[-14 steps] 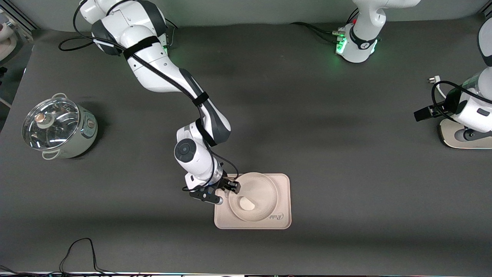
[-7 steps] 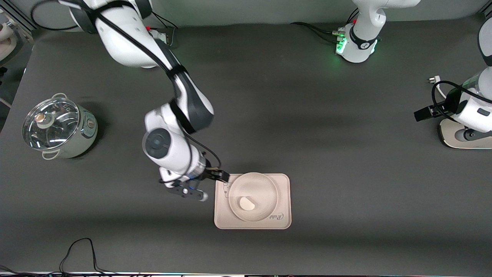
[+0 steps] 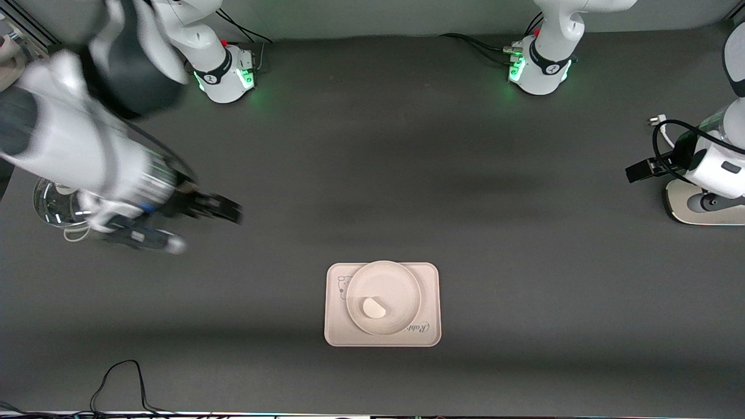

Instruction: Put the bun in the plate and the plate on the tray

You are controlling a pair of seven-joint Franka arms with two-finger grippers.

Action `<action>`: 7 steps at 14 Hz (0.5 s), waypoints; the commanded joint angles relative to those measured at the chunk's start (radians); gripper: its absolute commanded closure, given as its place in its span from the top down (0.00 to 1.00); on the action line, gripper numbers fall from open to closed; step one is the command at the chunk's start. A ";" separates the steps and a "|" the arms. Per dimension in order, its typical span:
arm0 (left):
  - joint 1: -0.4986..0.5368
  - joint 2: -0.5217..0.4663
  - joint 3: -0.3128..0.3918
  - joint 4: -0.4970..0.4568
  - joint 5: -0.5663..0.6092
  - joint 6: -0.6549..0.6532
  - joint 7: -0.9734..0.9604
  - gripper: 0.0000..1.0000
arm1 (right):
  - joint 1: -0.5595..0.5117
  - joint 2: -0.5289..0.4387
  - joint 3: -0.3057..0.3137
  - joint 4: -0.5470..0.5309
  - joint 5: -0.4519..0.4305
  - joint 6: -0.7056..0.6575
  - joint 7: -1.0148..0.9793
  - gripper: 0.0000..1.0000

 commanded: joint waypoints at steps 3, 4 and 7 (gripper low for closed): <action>-0.013 -0.067 0.008 -0.017 -0.030 -0.002 0.014 1.00 | -0.201 -0.185 0.046 -0.135 -0.081 -0.075 -0.310 1.00; -0.013 -0.085 0.008 -0.023 -0.031 -0.004 0.015 1.00 | -0.232 -0.197 0.054 -0.152 -0.101 -0.075 -0.334 1.00; -0.016 -0.198 0.001 -0.134 -0.030 0.044 0.014 1.00 | -0.252 -0.217 0.054 -0.198 -0.139 -0.033 -0.336 1.00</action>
